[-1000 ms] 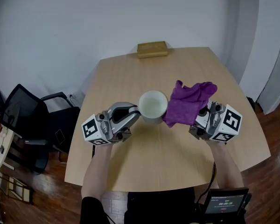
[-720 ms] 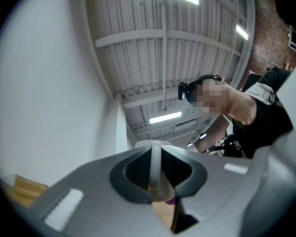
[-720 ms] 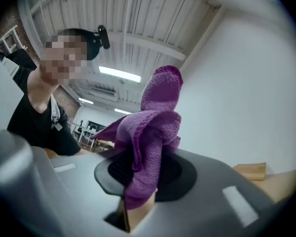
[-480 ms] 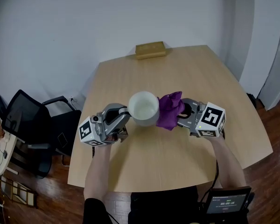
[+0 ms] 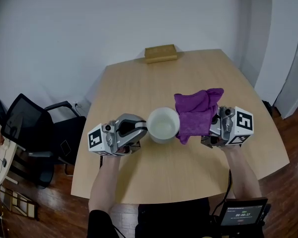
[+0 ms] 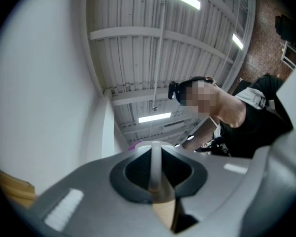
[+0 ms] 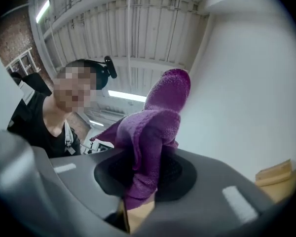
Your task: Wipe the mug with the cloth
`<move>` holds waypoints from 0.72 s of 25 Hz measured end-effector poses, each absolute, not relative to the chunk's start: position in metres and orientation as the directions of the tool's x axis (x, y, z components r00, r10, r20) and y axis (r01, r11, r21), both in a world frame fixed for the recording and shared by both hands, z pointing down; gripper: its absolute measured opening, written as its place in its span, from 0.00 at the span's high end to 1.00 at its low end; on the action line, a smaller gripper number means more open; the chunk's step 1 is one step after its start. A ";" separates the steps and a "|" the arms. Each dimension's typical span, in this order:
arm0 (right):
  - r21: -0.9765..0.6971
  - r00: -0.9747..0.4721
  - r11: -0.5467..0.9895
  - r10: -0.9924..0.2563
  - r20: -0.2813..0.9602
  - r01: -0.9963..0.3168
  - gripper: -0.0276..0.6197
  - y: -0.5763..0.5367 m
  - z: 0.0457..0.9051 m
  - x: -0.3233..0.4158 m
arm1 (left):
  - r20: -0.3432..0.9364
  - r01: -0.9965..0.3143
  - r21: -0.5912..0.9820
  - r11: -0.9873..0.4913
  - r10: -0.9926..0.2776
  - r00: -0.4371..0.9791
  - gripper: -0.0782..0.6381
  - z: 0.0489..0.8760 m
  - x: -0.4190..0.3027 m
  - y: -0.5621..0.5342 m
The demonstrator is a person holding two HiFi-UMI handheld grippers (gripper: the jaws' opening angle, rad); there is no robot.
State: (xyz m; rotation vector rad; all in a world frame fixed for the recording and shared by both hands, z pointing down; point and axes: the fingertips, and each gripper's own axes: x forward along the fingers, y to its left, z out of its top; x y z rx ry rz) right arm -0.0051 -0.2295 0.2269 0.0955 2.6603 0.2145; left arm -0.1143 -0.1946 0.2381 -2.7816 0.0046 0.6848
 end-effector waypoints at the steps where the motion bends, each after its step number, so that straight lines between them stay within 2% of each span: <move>1: 0.154 -0.894 0.988 0.099 -0.437 0.034 0.85 -0.231 0.231 -0.007 | -0.469 -0.057 -0.259 -0.964 0.074 0.880 0.79 0.233 -0.111 -0.192; 11: 0.130 -0.996 0.991 -0.015 -0.088 -0.026 0.85 -0.269 0.306 -0.045 | -0.557 -0.098 -0.236 -0.967 0.052 0.829 0.79 0.220 -0.126 -0.200; 13: 0.106 -0.988 0.993 -0.037 -0.152 -0.054 0.85 -0.271 0.292 -0.034 | -0.556 -0.087 -0.224 -0.971 0.054 0.830 0.79 0.222 -0.122 -0.202; 16: 0.043 -0.928 0.999 -0.015 -0.372 -0.033 0.85 -0.267 0.252 -0.010 | -0.547 -0.072 -0.217 -0.973 0.061 0.835 0.79 0.225 -0.117 -0.200; 18: 0.016 -0.885 1.000 0.014 -0.465 0.007 0.85 -0.263 0.237 -0.002 | -0.543 -0.062 -0.214 -0.975 0.066 0.837 0.79 0.227 -0.114 -0.199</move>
